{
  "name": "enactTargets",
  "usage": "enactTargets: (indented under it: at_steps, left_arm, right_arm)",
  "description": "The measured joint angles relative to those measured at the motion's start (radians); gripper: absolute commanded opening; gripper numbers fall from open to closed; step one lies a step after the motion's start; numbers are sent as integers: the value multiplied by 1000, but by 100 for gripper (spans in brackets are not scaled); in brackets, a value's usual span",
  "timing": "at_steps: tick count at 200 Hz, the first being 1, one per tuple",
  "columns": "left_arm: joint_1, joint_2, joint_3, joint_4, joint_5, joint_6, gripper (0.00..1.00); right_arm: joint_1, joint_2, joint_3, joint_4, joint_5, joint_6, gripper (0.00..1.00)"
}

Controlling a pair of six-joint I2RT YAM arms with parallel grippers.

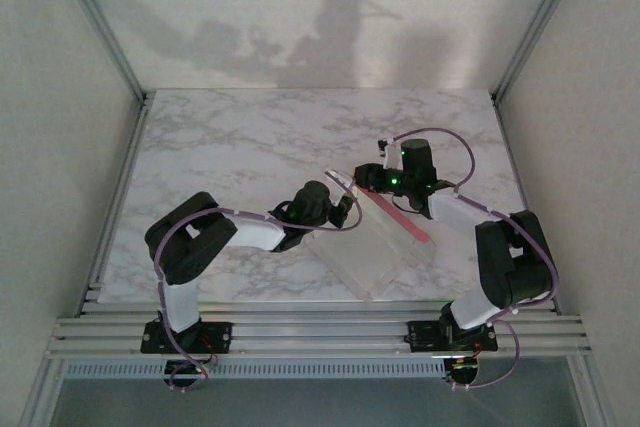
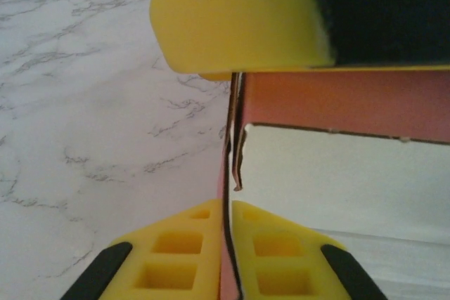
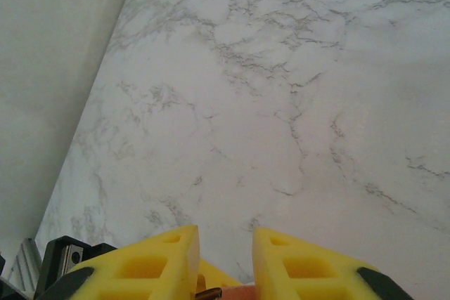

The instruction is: Fold the paper box

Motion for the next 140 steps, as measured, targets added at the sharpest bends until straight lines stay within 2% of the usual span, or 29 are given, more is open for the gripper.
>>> enactTargets:
  at_steps: [61,68,84,114,140]
  left_arm:
    - [-1,0,7,-62,11,-9,18]
    - [0,0,6,-73,15,-13,26]
    - [0,0,4,-94,23,-28,40]
    - [12,-48,-19,-140,62,-39,52]
    - [32,-129,-29,-170,111,-53,58]
  right_arm:
    - [0,-1,-8,16,0,-5,24]
    - [0,-2,-8,16,0,-5,24]
    - [0,-2,-8,16,0,-4,23]
    - [0,-4,-8,15,-1,-4,23]
    - [0,-3,-8,15,-4,-4,23]
